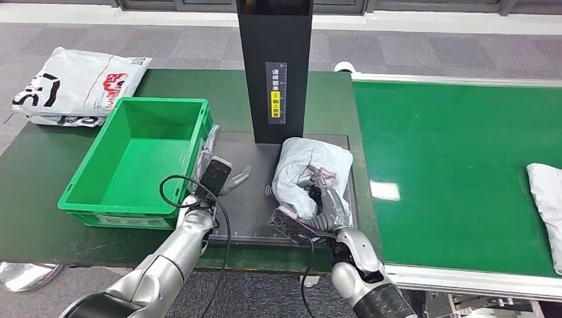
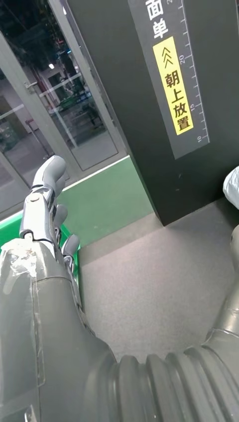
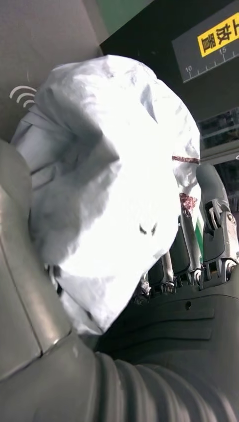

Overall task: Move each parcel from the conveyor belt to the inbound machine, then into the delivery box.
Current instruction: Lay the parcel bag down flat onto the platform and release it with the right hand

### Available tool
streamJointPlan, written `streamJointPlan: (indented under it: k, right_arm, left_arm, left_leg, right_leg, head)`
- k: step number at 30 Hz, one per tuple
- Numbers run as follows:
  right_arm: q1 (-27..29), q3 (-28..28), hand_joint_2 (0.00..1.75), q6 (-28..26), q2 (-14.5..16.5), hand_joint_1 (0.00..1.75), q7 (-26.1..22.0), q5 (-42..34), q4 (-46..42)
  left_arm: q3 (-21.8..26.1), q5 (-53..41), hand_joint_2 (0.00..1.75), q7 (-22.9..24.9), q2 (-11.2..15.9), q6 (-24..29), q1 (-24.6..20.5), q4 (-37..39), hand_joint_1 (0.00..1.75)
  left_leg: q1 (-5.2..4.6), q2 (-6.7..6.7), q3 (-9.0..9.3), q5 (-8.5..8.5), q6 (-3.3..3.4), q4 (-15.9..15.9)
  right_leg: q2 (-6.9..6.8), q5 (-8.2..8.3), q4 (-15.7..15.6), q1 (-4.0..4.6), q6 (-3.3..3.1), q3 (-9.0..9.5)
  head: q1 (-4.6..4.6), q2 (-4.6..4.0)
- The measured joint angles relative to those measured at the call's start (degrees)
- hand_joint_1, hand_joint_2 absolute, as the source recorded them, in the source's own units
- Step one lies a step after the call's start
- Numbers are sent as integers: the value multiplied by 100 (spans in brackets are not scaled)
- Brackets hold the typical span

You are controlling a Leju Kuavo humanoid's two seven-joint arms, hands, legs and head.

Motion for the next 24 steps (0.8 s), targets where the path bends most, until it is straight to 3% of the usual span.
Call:
streamJointPlan:
  k: [4,9,16,24]
  right_arm:
    - [88,-83,175,-227,-15,0,-200,-228,-142]
    - [367,-563,175,-990,-22,0,-1284,-1353,-776]
    - [518,-1365,175,-1296,16,0,-2518,-3152,-1345]
    - [589,-1973,175,-1094,103,0,-2814,-4139,-1528]
  left_arm:
    - [0,28,175,-12,2,2,40,-46,0]
    - [7,210,175,-132,15,-22,197,-211,0]
    - [33,481,175,-285,-5,-133,226,-370,0]
    - [33,688,175,-374,-27,-276,260,-471,0]
  left_leg:
    - [0,-1,0,0,0,0]
    - [0,-1,-1,-3,0,0]
    - [-2,-1,-1,-4,1,0]
    - [-1,-1,0,-4,1,0]
  right_leg:
    - [-1,0,0,0,0,0]
    - [-1,-1,0,0,0,0]
    - [-1,-1,-3,-2,1,0]
    - [-1,0,-1,-1,0,1]
  head:
    - [0,0]
    - [0,0]
    - [0,0]
    - [0,0]
